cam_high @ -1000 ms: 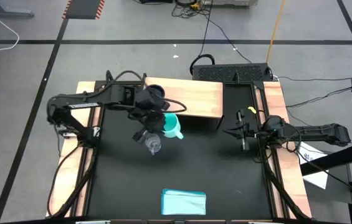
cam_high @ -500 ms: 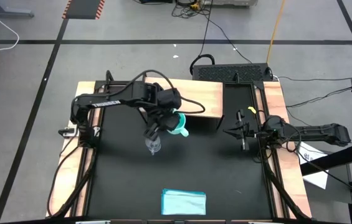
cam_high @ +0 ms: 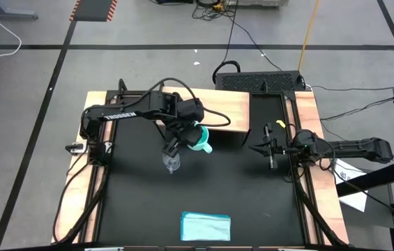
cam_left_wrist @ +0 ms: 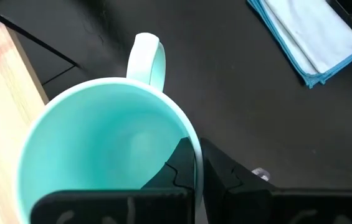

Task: Stack small to large cups/mugs on shelf
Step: Put the blue mug on the shelf

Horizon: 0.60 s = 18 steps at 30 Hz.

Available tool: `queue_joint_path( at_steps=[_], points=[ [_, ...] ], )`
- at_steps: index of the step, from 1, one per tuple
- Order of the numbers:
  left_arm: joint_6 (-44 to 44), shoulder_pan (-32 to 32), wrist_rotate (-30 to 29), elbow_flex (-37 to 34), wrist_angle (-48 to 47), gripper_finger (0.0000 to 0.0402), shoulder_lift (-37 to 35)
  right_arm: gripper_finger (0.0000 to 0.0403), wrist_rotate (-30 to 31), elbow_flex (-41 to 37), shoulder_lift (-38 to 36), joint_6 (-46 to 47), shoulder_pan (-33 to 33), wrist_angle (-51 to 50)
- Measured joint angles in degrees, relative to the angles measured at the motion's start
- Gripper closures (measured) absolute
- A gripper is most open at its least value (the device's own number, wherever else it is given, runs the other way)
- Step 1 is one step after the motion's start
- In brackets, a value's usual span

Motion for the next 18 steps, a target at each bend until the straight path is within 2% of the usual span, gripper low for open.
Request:
queue_joint_path(
  at_steps=[7,18],
  points=[
    [1.69,0.94,0.21,-0.02,1.03,0.0397,0.00,0.0403,0.00,0.02,0.00,0.00,-0.02,0.04],
    [3.63,8.04,2.96,-0.02,2.97,0.0397,0.00,0.0403,0.00,0.00,0.00,-0.26,-0.02,0.04]
  ],
)
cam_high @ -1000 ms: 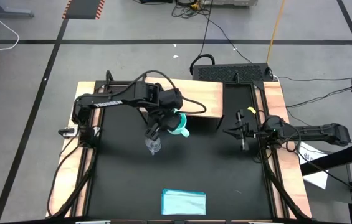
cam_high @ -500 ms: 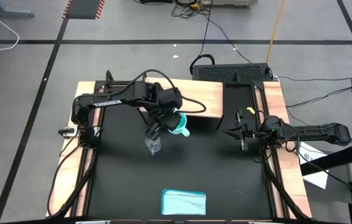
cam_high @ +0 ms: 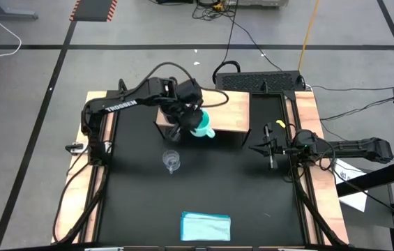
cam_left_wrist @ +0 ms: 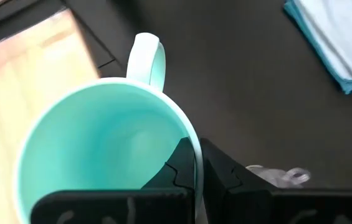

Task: Stack small to large cups/mugs on shelf
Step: Put the blue mug on the shelf

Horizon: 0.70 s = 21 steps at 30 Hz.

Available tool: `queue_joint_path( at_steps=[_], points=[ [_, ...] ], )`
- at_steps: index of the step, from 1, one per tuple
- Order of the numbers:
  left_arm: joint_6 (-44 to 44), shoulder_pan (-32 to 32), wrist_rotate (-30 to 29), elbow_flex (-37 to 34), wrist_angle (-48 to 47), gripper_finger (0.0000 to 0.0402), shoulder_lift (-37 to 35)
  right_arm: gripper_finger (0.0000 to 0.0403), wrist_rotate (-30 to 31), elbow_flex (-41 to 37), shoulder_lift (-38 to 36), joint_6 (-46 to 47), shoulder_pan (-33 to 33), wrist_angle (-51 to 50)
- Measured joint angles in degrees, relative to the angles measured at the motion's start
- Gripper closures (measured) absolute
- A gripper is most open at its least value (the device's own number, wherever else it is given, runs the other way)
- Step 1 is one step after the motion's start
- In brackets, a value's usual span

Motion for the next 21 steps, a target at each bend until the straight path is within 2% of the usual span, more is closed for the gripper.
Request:
queue_joint_path(
  at_steps=[11,21],
  points=[
    [1.38,5.55,0.82,0.00,1.33,0.0397,0.00,0.0403,0.00,0.01,0.00,-0.20,0.00,0.01],
    [2.21,5.67,2.19,0.00,2.33,0.0397,0.00,0.0403,0.00,0.00,0.00,-0.66,0.00,0.00]
  ],
)
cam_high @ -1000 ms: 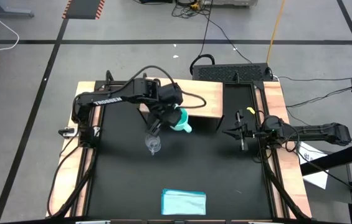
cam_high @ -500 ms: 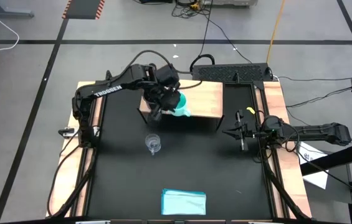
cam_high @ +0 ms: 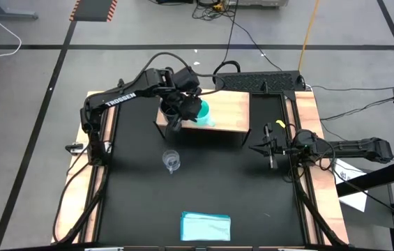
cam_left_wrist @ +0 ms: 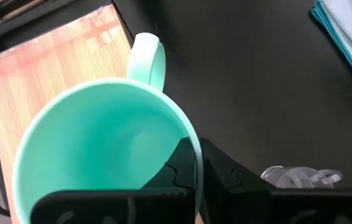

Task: Stack small to large cups/mugs on shelf
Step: Put the blue mug on the shelf

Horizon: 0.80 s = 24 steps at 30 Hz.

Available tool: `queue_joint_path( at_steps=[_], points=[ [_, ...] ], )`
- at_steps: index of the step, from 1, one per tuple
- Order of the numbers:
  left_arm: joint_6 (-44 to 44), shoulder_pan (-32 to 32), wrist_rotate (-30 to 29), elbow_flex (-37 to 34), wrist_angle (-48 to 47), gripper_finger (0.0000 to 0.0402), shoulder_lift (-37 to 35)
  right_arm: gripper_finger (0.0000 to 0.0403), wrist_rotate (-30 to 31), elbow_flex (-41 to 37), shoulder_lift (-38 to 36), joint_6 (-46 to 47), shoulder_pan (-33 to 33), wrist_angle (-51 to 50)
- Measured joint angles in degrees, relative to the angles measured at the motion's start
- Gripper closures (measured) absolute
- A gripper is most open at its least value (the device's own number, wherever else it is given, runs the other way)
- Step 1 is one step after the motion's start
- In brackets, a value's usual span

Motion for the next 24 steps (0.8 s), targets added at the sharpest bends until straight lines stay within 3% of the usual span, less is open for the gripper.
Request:
queue_joint_path(
  at_steps=[20,24],
  points=[
    [1.22,3.48,-0.57,0.33,4.88,0.0397,-0.02,0.0403,0.02,0.00,0.35,0.02,0.00,0.00],
    [1.47,3.43,1.76,0.35,4.83,0.0397,-0.02,0.0403,0.02,0.02,0.37,0.00,0.00,0.00]
  ],
)
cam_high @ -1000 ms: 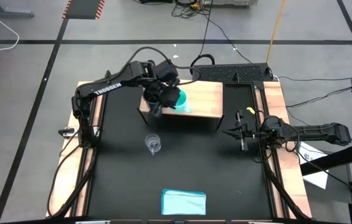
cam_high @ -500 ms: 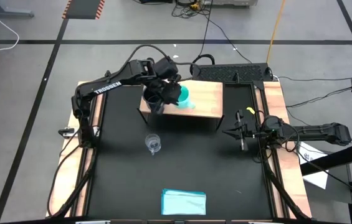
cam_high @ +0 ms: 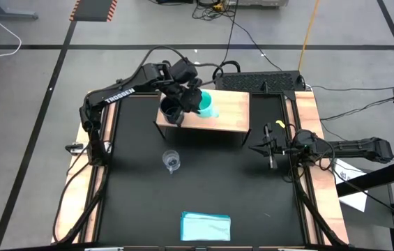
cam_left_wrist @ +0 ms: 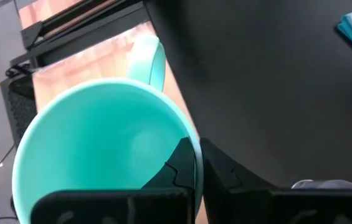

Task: Stack small to large cups/mugs on shelf
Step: Put the blue mug on the shelf

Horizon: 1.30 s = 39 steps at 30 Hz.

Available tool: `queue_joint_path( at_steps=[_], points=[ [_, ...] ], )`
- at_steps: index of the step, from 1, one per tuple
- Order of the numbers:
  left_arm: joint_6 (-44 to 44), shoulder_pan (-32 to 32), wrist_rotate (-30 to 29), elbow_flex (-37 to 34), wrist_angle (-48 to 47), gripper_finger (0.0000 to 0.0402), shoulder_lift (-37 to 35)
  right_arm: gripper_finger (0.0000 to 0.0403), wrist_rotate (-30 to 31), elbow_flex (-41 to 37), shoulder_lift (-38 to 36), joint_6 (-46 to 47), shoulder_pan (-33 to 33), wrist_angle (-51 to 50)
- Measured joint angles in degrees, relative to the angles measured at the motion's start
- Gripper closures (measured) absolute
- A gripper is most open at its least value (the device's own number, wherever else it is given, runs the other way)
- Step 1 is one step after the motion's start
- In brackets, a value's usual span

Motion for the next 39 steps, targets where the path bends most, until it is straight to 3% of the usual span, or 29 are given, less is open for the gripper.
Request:
queue_joint_path(
  at_steps=[39],
  points=[
    [-0.01,-0.20,-3.86,0.11,-4.16,0.0397,5.20,0.0403,0.00,0.00,2.03,0.04,0.02,0.44]
  ],
)
